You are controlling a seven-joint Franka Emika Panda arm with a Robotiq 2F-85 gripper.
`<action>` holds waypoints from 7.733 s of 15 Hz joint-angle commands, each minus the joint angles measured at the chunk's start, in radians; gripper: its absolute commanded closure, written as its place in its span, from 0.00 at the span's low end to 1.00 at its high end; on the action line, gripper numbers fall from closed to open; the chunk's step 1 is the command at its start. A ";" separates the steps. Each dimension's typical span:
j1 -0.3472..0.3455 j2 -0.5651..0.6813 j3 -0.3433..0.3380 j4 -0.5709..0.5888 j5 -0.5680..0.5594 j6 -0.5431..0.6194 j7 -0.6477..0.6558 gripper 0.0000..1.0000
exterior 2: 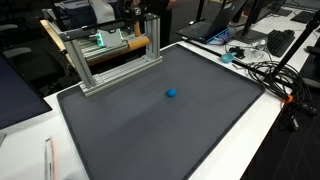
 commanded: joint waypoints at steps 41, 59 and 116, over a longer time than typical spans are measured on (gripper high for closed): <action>0.022 0.290 -0.023 0.401 0.056 -0.008 -0.121 0.78; 0.011 0.533 -0.019 0.571 0.056 0.037 -0.155 0.78; -0.043 0.955 -0.027 0.779 0.106 0.232 -0.191 0.78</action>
